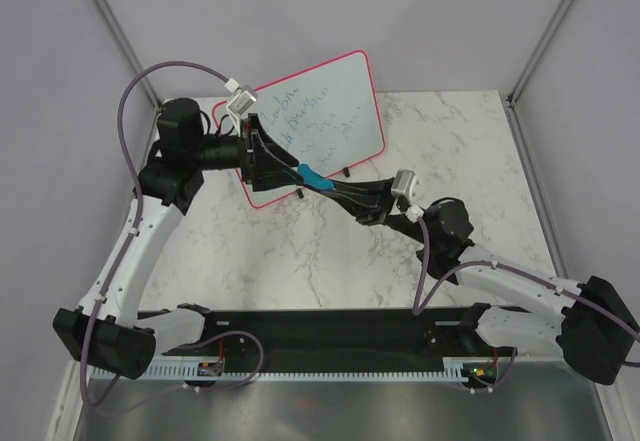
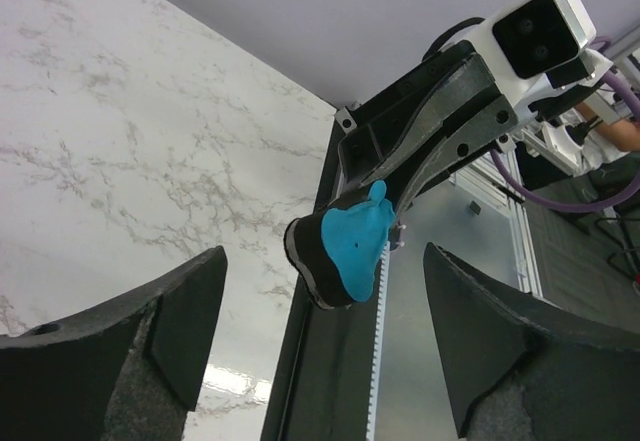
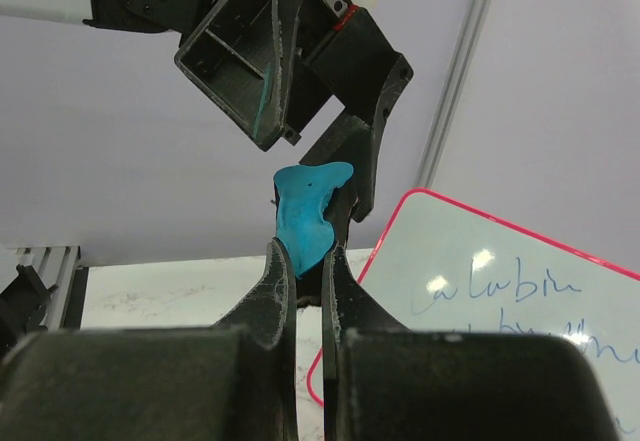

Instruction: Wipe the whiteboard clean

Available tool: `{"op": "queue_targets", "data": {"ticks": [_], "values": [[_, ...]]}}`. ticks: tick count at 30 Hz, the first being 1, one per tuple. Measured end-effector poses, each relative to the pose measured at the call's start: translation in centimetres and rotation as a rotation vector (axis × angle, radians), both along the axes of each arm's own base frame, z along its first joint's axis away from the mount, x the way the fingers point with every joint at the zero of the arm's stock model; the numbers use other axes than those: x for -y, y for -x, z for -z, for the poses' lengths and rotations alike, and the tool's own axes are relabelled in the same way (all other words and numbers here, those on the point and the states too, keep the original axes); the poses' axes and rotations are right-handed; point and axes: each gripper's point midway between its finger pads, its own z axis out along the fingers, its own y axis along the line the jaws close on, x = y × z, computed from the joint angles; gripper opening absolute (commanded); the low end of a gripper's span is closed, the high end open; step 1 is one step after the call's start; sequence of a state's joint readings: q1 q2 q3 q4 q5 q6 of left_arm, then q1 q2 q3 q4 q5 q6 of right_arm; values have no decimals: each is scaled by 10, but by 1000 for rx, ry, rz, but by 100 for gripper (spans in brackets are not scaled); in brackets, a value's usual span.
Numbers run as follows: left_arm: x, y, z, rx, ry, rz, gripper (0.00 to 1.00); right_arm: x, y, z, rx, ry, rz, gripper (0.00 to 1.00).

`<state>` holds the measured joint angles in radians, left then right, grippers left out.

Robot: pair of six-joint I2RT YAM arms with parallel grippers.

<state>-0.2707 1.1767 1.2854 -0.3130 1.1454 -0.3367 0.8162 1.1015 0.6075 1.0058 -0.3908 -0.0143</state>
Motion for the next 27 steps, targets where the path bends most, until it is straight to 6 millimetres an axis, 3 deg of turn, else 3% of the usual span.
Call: {"op": "queue_targets", "data": {"ticks": [3,6,8,10,13,14,17,20,22,24,25,26,27], "values": [[1,-1,1,-20,0,-1,68,-3,-3,5,-9,9,-2,0],[2,1,1,-18,3,4,61,-5,-4,6,-13,11,-2,0],[3,3,4,-26,1,10,63,-5,-4,5,-11,9,-1,0],[3,4,8,-35,-1,13,74,-5,-5,5,-9,8,1,0],[3,5,10,-48,-4,16,72,-5,-6,4,-8,6,4,0],[3,5,10,-48,-4,17,67,-5,-6,3,-7,6,5,0],[3,5,10,-46,-3,19,36,-6,-6,1,-4,3,4,0],[3,5,10,-51,-3,19,22,-7,-7,2,-2,5,1,0],[2,5,10,-51,-3,17,4,-8,-8,3,0,5,2,0],[2,4,10,-51,-3,13,2,-10,-10,5,-3,8,4,0],[1,3,10,-51,-4,8,2,-10,-12,6,-4,9,6,8],[1,2,11,-50,-5,-1,2,-11,-14,5,-8,10,13,46],[0,-1,11,-48,-9,-19,2,-13,-18,7,-25,20,23,66]]}}
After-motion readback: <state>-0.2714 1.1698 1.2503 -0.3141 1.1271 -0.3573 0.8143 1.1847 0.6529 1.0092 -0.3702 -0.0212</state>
